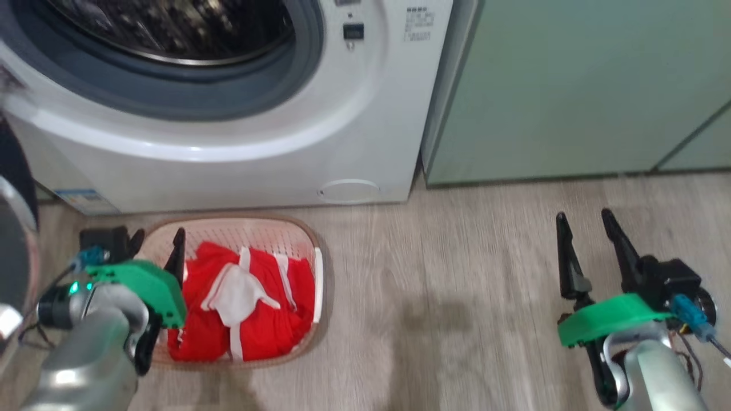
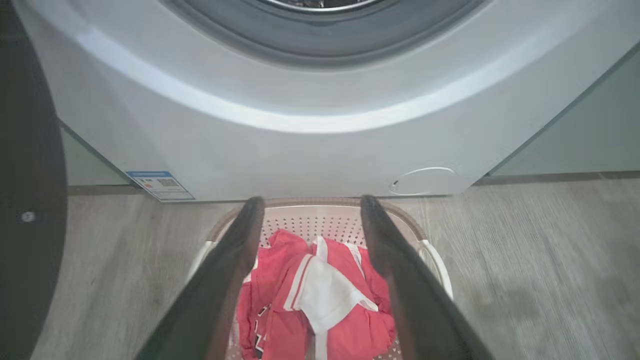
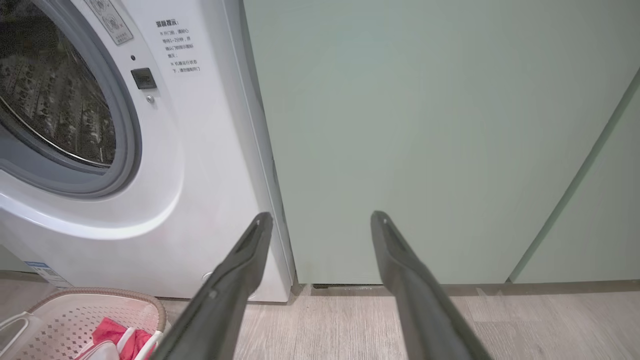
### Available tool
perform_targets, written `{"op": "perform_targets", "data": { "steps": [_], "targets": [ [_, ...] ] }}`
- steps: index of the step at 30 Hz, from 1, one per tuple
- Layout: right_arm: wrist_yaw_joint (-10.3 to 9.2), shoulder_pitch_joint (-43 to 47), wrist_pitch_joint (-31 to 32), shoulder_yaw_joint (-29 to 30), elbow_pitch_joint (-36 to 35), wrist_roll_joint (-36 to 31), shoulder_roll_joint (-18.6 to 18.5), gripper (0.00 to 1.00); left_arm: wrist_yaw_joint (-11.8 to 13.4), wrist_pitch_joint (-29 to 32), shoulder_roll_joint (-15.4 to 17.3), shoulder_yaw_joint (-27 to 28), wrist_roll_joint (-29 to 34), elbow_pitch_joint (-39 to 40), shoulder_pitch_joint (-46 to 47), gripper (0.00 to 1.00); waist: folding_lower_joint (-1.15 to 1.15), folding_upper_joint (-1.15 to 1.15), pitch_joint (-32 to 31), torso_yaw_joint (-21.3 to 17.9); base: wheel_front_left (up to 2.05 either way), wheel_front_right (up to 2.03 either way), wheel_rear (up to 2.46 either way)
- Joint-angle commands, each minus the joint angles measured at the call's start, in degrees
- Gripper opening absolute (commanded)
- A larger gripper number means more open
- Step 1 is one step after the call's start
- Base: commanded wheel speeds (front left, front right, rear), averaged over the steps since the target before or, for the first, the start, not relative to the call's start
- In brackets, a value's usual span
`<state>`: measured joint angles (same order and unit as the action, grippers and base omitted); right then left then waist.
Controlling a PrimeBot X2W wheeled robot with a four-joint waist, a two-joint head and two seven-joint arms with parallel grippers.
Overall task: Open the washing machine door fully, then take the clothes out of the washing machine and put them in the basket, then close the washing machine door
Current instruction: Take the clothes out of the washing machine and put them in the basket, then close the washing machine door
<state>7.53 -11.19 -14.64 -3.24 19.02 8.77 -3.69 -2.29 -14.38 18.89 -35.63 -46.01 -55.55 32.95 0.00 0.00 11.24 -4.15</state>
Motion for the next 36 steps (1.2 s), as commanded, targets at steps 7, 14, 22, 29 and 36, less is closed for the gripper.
{"op": "perform_targets", "data": {
  "steps": [7,14,22,29,36],
  "targets": [
    [-0.04,2.05,-0.36,-2.29,-0.59,1.43,0.33,1.0,0.97,-0.61,3.36,16.45,7.17,10.28,-8.34,1.0,0.0,0.0,-7.33,0.6,0.0,0.0,0.0],
    [-0.04,4.19,-0.36,-2.71,-0.27,2.14,0.16,1.0,0.27,-0.62,0.98,28.28,14.26,20.43,-17.46,1.0,0.0,0.0,-10.44,0.65,0.0,0.0,0.0],
    [-0.04,6.39,-0.36,-2.37,-0.18,2.32,0.24,1.0,-1.39,-0.62,-1.73,36.41,20.44,25.97,-24.16,1.0,0.0,0.0,-13.39,0.67,0.0,0.0,0.0],
    [-0.04,6.88,-0.36,-1.82,0.06,2.39,0.26,1.0,-2.56,-0.62,-3.02,39.14,23.72,26.58,-25.51,1.0,0.0,0.0,-14.46,1.29,0.0,0.0,0.0],
    [-0.04,6.74,-0.36,-1.35,0.02,2.18,0.37,1.0,-3.3,-0.62,-4.21,41.2,26.5,25.9,-24.37,1.0,0.0,0.0,-14.75,2.04,0.0,0.0,0.0]
  ]
}}
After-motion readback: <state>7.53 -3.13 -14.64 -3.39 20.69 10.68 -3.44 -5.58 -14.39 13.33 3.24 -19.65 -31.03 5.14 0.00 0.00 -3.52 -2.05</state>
